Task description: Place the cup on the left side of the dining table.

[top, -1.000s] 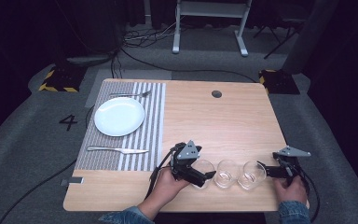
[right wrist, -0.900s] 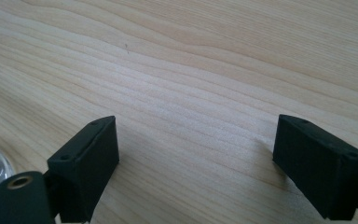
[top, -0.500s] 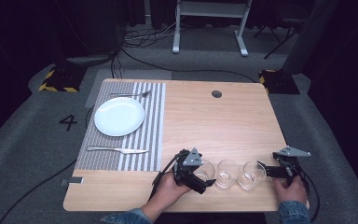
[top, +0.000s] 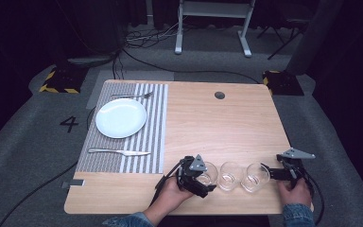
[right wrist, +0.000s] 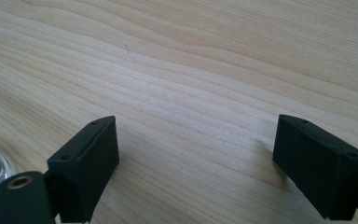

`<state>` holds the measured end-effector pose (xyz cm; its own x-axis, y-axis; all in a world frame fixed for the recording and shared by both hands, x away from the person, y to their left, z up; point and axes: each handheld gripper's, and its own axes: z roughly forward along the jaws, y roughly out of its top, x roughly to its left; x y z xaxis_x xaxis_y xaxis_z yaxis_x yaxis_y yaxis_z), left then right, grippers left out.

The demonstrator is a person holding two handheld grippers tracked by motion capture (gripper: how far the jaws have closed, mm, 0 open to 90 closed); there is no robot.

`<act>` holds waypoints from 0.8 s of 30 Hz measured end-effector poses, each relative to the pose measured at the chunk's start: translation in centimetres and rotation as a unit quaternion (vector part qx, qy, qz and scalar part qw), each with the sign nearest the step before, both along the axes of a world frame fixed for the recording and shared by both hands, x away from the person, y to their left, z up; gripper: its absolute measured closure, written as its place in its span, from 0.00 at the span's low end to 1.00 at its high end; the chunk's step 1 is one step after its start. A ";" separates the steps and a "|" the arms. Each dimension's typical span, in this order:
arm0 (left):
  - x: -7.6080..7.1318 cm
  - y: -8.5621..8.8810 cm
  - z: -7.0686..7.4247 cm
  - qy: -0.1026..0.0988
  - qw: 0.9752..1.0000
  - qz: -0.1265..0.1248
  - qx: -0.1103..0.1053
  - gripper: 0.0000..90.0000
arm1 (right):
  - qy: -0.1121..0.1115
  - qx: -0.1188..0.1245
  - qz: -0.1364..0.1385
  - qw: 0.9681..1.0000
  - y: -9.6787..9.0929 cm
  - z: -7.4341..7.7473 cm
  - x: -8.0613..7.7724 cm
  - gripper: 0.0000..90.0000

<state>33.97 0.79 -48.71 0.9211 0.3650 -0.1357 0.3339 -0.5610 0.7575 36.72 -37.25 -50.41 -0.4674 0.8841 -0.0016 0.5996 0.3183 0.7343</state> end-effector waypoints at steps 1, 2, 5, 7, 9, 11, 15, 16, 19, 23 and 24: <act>-0.1 0.0 0.0 -0.006 1.000 -0.002 0.003 0.18 | 0.000 0.000 0.000 1.000 0.0 0.0 0.0 0.16; -0.1 0.0 0.0 -0.006 1.000 -0.002 0.003 0.20 | 0.000 0.000 0.000 1.000 0.0 0.0 0.0 0.16; -0.3 0.1 0.0 -0.013 1.000 -0.001 0.004 0.21 | 0.000 0.000 0.000 1.000 0.0 0.0 0.0 0.16; -0.3 0.1 0.0 -0.015 1.000 0.000 0.005 0.21 | 0.000 0.000 0.000 1.000 0.0 0.0 0.0 0.16; -0.3 0.1 0.0 -0.017 1.000 0.000 0.004 0.21 | 0.000 0.000 0.000 1.000 0.0 0.0 0.0 0.16; -0.3 0.1 0.0 -0.017 1.000 -0.001 0.004 0.21 | 0.000 0.001 0.000 1.000 0.0 0.0 0.0 0.16; -0.3 0.2 0.0 -0.018 1.000 -0.002 0.003 0.21 | 0.000 0.000 0.000 1.000 0.0 0.0 0.0 0.16; -0.4 0.2 0.0 -0.018 1.000 -0.001 0.003 0.21 | 0.000 0.000 0.000 1.000 0.0 0.0 0.0 0.16; -0.4 0.1 0.0 -0.019 1.000 -0.001 0.005 0.22 | 0.000 0.000 0.000 1.000 0.0 0.0 0.0 0.16; -0.4 0.1 0.2 -0.013 1.000 0.012 0.011 0.22 | 0.000 0.000 0.000 1.000 0.0 0.0 0.0 0.16; -0.4 0.2 0.2 -0.014 1.000 0.012 0.012 0.22 | 0.000 0.001 0.000 1.000 0.0 0.0 0.0 0.16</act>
